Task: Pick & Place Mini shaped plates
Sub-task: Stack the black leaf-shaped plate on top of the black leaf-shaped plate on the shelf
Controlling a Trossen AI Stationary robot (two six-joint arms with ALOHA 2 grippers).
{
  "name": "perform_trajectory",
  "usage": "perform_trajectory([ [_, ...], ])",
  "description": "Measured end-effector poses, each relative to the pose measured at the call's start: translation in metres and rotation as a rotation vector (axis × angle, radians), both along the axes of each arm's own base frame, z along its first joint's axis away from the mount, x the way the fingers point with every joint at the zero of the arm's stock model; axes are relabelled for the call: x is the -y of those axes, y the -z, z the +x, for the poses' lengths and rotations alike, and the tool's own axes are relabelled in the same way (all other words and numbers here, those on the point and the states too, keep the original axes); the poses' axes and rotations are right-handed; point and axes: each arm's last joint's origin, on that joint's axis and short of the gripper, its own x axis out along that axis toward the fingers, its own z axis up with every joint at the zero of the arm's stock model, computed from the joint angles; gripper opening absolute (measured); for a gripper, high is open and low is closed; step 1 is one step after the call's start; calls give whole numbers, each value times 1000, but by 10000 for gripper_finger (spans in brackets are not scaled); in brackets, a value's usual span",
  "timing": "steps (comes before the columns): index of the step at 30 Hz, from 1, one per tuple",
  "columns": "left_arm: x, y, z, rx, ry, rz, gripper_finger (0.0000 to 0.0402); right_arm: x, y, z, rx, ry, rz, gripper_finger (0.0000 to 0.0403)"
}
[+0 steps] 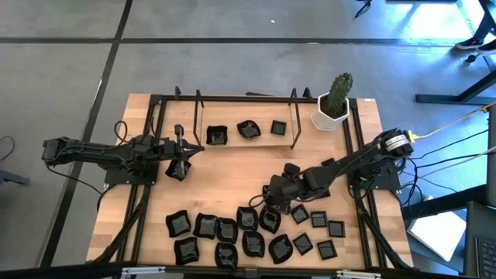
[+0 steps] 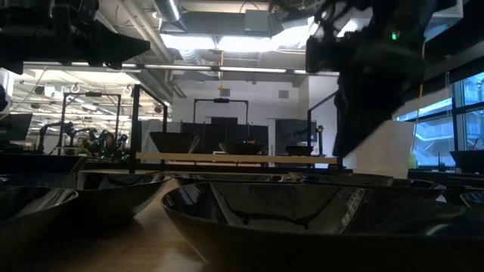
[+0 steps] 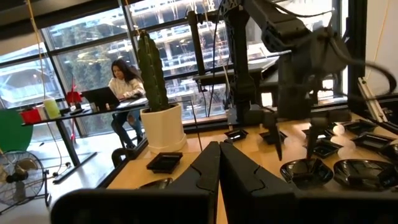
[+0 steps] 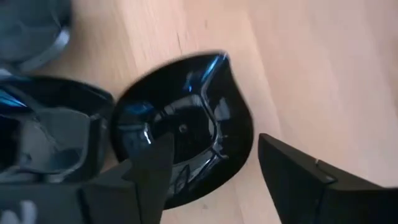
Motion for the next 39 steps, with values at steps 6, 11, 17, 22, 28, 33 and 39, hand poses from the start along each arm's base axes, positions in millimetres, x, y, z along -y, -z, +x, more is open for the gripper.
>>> perform_trajectory([
  [6,0,0,0,1,0,0,6,8,11,5,-35,26,-21,242],
  [11,0,0,0,0,0,-1,6,16,9,6,-31,45,-38,242],
  [17,0,0,0,0,0,-1,6,19,11,1,-104,-11,-81,243],
  [22,0,0,0,0,0,-1,6,19,12,2,-105,-18,-83,243],
  [28,0,0,0,0,0,-1,6,18,13,2,-109,-23,-66,243],
  [33,0,0,0,0,0,-1,6,18,23,0,-81,-35,3,243],
  [39,0,0,0,0,0,-1,6,21,25,2,-60,-34,32,243],
])
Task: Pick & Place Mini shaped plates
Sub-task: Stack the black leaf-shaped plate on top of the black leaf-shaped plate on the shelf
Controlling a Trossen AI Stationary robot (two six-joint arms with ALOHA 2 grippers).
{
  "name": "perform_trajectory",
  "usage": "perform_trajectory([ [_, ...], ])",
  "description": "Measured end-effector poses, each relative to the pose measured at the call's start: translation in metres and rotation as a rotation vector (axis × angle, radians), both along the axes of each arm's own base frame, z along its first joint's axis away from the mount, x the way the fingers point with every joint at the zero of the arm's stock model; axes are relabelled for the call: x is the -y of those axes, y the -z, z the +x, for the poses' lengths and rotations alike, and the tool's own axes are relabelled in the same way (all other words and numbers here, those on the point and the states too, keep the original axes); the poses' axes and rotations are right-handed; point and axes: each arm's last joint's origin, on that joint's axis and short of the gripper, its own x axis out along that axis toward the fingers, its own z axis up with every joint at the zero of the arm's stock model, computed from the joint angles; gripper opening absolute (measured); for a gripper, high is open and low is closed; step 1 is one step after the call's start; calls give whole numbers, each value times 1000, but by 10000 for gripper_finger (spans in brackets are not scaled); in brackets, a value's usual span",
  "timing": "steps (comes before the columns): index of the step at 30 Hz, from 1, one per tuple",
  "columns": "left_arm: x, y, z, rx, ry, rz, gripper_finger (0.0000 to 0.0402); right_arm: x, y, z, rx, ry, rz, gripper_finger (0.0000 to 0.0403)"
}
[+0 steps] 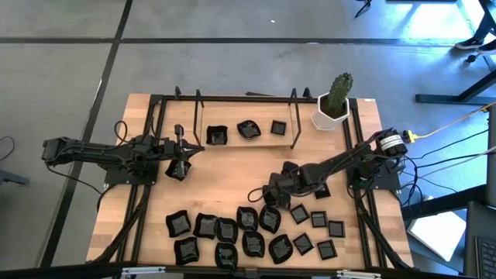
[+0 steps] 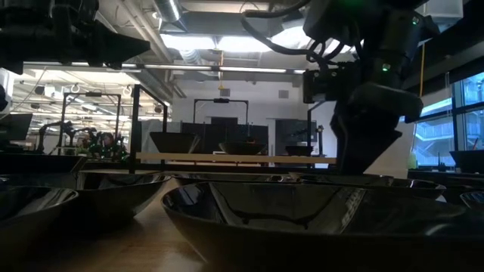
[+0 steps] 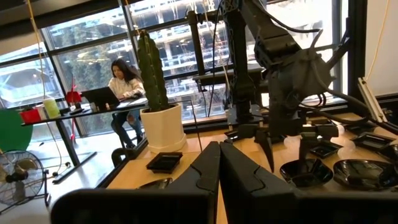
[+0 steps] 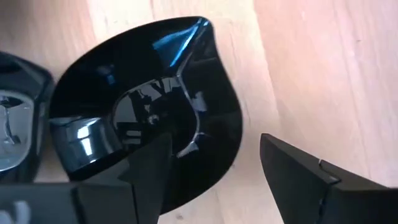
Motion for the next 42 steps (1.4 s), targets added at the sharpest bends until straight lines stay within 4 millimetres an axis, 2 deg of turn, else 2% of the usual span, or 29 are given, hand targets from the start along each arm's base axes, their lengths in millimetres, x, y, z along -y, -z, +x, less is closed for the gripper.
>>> perform_trajectory([
  [6,0,0,0,0,0,0,6,2,0,0,0,14,4,240],
  [10,0,0,0,0,0,0,6,2,0,0,2,33,12,220],
  [31,0,0,0,0,0,0,6,2,-1,1,1,23,26,11],
  [38,0,0,0,0,0,1,6,3,-4,3,3,28,27,13],
  [42,0,0,0,0,0,1,6,4,-17,10,28,-3,18,5],
])
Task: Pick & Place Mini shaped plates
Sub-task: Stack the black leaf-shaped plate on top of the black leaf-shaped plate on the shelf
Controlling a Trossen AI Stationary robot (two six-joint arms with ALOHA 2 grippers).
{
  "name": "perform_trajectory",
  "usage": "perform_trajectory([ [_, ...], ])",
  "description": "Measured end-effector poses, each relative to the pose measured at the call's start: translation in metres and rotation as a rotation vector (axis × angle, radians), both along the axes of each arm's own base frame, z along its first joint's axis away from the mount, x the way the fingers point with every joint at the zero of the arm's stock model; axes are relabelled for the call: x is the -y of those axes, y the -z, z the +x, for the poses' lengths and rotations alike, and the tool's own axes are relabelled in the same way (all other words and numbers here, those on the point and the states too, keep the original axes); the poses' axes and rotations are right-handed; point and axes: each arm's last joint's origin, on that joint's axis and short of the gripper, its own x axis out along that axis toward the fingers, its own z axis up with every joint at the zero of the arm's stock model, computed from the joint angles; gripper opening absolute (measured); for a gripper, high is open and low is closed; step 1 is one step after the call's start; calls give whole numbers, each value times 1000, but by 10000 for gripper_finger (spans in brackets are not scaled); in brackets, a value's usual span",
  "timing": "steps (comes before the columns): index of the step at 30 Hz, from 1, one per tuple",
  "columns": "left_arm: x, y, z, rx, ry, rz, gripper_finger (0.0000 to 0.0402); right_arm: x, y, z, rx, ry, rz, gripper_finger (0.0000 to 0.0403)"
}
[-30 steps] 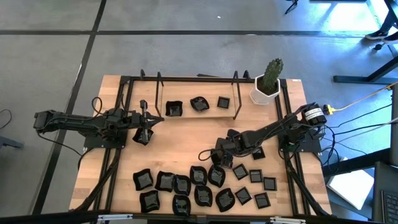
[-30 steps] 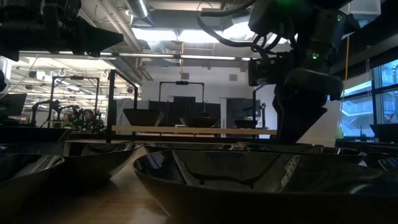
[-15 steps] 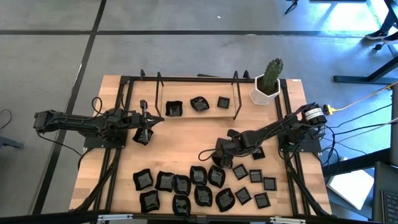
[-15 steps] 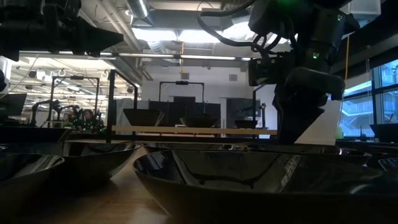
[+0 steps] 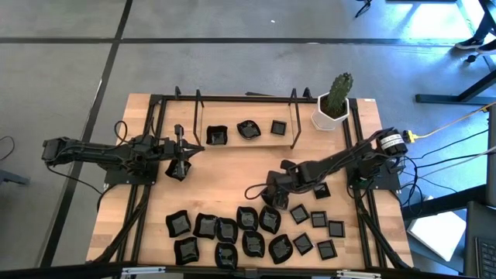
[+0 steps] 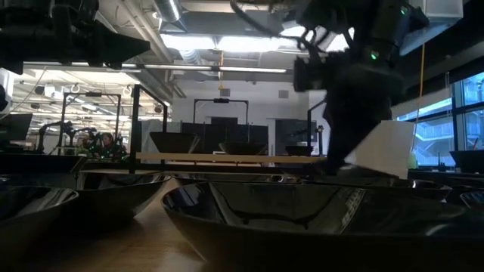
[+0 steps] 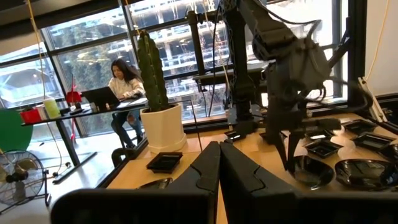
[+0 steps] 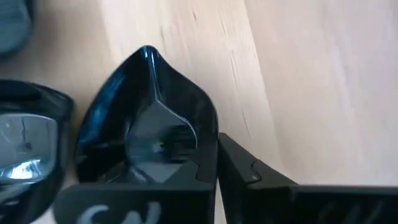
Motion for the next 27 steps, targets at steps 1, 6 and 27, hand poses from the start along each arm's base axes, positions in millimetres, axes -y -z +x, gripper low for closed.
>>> perform_trajectory([
  [1,0,0,0,0,0,0,6,0,-5,2,5,-9,-4,5],
  [6,0,0,0,0,0,0,6,6,-35,17,34,-52,-32,7],
  [27,0,0,0,0,0,1,6,202,-102,41,215,276,-117,3],
])
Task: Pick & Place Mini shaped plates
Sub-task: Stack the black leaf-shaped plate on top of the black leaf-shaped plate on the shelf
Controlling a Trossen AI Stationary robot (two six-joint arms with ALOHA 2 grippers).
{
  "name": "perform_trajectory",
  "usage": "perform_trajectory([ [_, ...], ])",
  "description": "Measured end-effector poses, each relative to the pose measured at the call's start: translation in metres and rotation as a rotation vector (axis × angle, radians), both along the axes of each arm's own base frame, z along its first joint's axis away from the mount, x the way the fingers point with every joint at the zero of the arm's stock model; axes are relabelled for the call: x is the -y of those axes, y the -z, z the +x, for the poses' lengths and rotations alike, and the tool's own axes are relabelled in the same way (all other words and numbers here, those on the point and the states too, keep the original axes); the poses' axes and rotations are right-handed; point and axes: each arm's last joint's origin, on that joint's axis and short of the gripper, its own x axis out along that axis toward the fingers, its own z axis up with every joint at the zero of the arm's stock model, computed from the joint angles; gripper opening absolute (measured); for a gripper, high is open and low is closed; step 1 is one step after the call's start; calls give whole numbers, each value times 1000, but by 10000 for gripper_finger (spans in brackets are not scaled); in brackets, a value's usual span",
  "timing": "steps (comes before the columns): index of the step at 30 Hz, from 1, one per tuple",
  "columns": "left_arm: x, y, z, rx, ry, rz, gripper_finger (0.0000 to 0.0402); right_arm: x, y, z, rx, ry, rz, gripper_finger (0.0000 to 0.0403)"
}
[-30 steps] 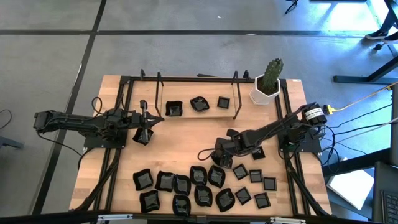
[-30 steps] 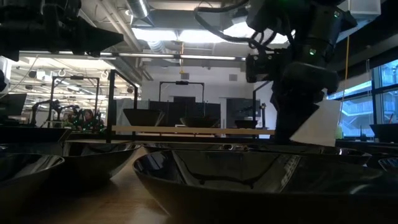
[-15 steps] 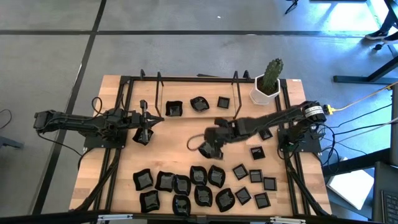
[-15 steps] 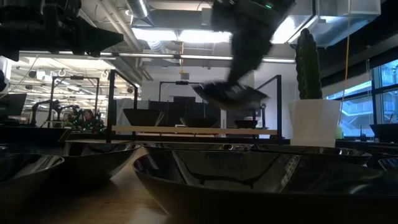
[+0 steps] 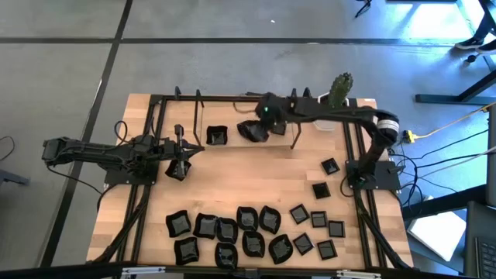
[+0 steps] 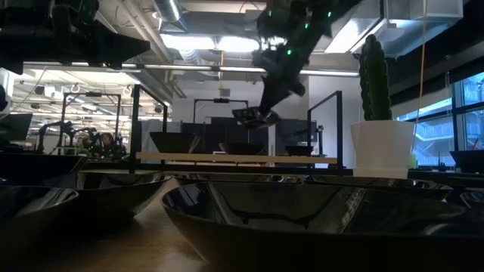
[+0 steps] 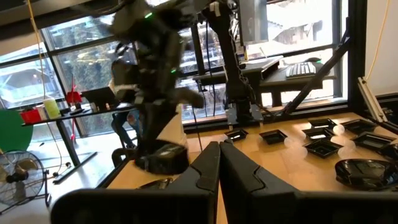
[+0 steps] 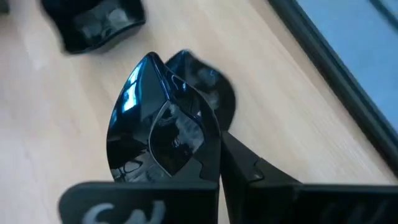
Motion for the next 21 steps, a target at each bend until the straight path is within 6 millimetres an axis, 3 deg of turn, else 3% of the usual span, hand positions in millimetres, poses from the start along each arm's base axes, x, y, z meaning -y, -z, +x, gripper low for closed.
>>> perform_trajectory([
  [5,0,0,0,0,0,1,6,22,18,10,60,-22,71,3],
  [21,0,0,0,0,0,1,6,39,52,29,44,-47,-2,5],
])
